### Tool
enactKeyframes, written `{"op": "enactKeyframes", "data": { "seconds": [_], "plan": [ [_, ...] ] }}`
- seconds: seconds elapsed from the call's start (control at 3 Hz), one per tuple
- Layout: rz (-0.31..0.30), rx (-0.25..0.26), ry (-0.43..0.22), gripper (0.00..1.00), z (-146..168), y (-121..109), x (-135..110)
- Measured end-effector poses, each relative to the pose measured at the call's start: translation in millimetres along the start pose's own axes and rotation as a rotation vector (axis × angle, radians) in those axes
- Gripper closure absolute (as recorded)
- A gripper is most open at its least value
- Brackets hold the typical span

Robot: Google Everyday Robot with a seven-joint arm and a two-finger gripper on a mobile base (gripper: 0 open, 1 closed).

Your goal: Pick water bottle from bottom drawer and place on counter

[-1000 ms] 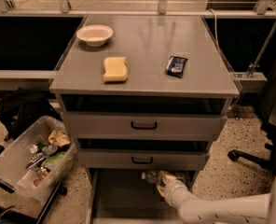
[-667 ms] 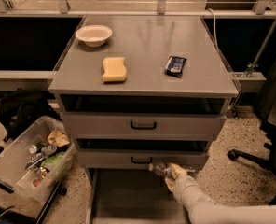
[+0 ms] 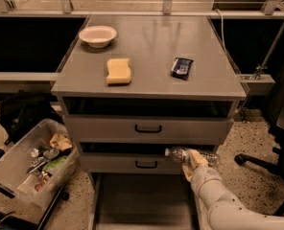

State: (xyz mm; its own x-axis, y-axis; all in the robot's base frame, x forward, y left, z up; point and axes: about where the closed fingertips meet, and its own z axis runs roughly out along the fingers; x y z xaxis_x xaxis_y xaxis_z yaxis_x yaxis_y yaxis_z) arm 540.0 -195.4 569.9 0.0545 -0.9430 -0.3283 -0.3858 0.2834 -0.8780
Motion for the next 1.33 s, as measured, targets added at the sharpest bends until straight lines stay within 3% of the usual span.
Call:
{"op": "enactKeyframes", "data": {
  "seconds": [0.33, 1.33],
  "plan": [
    [0.000, 0.000, 0.000, 1.00, 0.0, -0.1, -0.1],
    [-0.054, 0.153, -0.148, 1.00, -66.1, -120.5, -101.4]
  ]
}}
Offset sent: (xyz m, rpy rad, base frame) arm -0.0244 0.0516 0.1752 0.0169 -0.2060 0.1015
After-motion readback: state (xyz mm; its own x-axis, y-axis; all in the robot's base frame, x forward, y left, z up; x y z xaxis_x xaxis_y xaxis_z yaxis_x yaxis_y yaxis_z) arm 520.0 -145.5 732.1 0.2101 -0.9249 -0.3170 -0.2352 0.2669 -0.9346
